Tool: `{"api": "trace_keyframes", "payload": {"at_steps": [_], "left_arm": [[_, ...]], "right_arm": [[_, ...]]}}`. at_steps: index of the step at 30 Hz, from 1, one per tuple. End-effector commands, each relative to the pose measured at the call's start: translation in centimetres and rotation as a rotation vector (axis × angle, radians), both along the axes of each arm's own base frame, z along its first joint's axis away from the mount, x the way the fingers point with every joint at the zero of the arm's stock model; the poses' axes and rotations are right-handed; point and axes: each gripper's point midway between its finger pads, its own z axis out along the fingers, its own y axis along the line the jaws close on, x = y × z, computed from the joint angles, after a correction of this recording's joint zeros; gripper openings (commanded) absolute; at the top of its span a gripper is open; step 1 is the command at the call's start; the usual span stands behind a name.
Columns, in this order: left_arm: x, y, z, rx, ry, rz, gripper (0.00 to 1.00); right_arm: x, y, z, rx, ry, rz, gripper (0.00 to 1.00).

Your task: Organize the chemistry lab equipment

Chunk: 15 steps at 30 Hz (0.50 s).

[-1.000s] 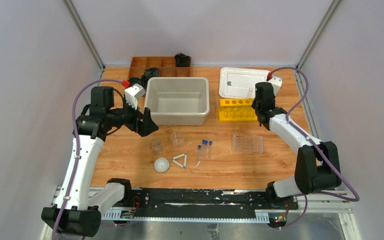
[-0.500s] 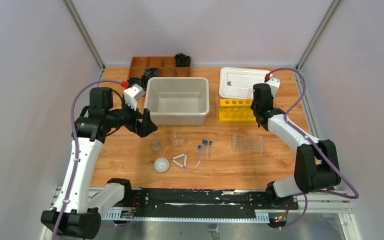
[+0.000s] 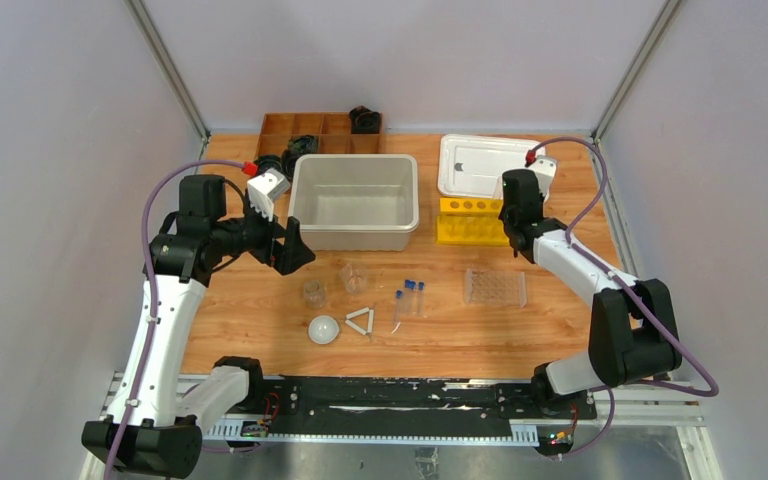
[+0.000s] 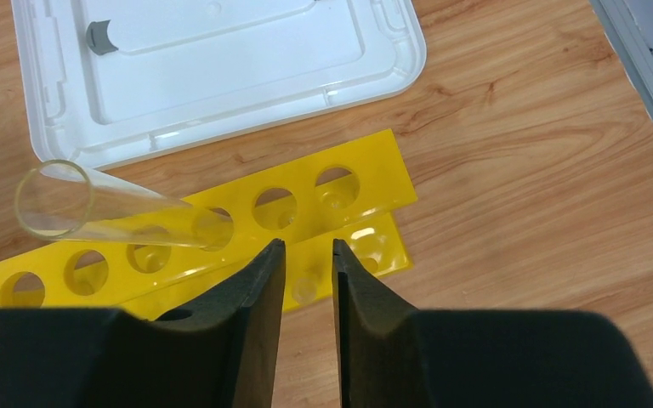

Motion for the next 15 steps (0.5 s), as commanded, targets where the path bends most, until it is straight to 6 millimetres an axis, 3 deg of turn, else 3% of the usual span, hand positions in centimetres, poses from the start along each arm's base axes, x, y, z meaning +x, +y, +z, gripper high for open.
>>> {"api": "trace_keyframes", "payload": {"at_steps": [1,9,13,15], "left_arm": [[0.1,-0.1,0.8,0.003,-0.04,-0.012,1.0],[0.2,-0.1,0.8,0.0,-0.037,-0.013,1.0],[0.3,-0.2,0.9,-0.005,-0.033,-0.013,1.0],[0.4,-0.2,1.0,-0.005,-0.031,-0.011,1.0]], "right_arm": [[-0.4,-0.2,0.5,-0.019,0.003,-0.021,0.32],[-1.5,0.2,2.5,0.012,-0.02,-0.015,0.37],[-2.8,2.2,4.1,0.021,-0.031,0.042,0.33],[-3.9,4.2,4.5,0.041,-0.015,0.1,0.31]]}}
